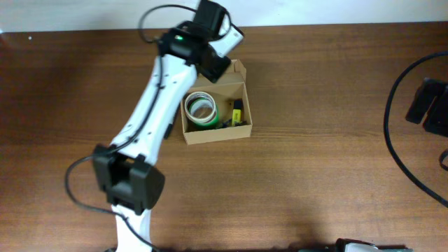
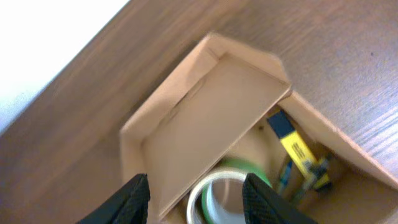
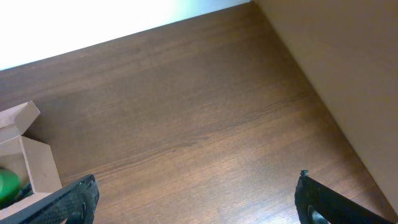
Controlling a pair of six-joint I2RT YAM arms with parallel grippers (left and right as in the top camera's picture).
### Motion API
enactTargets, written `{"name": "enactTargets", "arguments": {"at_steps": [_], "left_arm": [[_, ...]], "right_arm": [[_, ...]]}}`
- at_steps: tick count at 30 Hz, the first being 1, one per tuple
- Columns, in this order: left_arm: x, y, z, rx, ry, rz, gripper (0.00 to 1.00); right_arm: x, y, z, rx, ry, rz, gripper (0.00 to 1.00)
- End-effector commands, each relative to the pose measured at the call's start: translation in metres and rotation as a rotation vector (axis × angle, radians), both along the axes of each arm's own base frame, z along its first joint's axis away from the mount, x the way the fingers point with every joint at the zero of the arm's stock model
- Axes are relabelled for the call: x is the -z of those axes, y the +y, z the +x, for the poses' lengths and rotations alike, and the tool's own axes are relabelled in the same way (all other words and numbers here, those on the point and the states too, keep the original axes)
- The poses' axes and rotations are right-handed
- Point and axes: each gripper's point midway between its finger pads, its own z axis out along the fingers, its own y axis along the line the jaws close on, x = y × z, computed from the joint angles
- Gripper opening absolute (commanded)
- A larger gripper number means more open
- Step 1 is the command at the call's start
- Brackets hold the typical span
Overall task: Pack container
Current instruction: 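Lower the clear pen into the box and open the left gripper, then move the left gripper to the black Sharpie marker and grasp it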
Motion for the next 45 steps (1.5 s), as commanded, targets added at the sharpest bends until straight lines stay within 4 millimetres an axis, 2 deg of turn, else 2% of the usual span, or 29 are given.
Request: {"name": "enactTargets", "arguments": {"at_steps": [1, 6, 10, 15, 21, 30, 38, 45], "left_arm": [[-0.004, 0.037, -0.005, -0.236, 0.046, -0.035, 0.48], [0.024, 0.092, -0.015, -0.389, 0.167, -0.006, 0.48], [0.06, 0.13, -0.031, -0.478, 0.287, 0.009, 0.47], [0.1, 0.161, -0.051, -0.544, 0.395, 0.042, 0.47], [0.137, 0.161, -0.073, -0.546, 0.491, 0.029, 0.47], [0.182, 0.16, -0.092, -0.554, 0.537, 0.026, 0.47], [0.203, 0.157, -0.092, -0.548, 0.515, 0.001, 0.47], [0.207, 0.156, -0.083, -0.53, 0.475, -0.009, 0.47]], "right_arm": [[-0.001, -0.004, -0.005, 0.018, 0.004, -0.016, 0.99], [-0.001, -0.004, -0.005, 0.017, 0.004, -0.016, 0.99], [-0.001, -0.004, -0.005, 0.017, 0.004, -0.015, 0.99], [0.0, -0.003, -0.004, 0.012, 0.003, -0.01, 0.99], [0.0, -0.004, -0.005, 0.016, 0.004, -0.014, 0.99], [-0.001, -0.004, -0.005, 0.018, 0.004, -0.017, 0.99], [-0.001, -0.004, -0.005, 0.018, 0.004, -0.016, 0.99], [-0.001, -0.004, -0.005, 0.017, 0.004, -0.016, 0.99]]}}
